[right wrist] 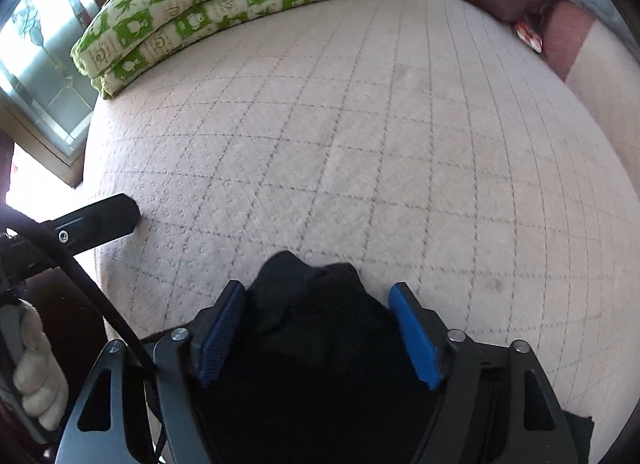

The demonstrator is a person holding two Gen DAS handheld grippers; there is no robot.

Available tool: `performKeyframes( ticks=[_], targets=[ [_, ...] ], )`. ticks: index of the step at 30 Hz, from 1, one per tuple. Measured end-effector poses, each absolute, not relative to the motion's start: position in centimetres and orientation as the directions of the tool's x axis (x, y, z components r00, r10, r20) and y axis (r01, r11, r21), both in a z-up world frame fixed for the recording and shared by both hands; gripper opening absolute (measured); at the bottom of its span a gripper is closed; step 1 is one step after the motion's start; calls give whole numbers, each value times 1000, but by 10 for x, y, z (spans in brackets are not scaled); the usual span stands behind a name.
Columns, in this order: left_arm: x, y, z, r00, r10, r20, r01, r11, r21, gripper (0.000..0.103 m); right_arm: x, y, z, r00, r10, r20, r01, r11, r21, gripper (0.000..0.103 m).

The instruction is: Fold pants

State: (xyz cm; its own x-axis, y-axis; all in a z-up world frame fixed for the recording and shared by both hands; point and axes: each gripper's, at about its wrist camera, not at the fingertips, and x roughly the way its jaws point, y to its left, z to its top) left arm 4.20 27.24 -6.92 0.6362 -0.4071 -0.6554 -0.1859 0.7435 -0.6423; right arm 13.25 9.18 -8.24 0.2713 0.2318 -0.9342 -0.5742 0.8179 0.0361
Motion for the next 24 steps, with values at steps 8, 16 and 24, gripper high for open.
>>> performKeyframes(
  ticks=[8, 16, 24],
  targets=[
    [43, 247, -74, 577, -525, -626, -96, 717, -690, 55, 132, 37, -54, 292, 383, -876, -440, 867, 233, 28],
    [46, 178, -70, 441, -623, -646, 128, 756, -642, 58, 131, 2, -35, 341, 453, -824, -350, 874, 336, 28],
    [35, 113, -40, 408, -686, -603, 318, 726, -610, 11, 111, -41, -8, 414, 507, -756, -309, 859, 407, 28]
  ],
)
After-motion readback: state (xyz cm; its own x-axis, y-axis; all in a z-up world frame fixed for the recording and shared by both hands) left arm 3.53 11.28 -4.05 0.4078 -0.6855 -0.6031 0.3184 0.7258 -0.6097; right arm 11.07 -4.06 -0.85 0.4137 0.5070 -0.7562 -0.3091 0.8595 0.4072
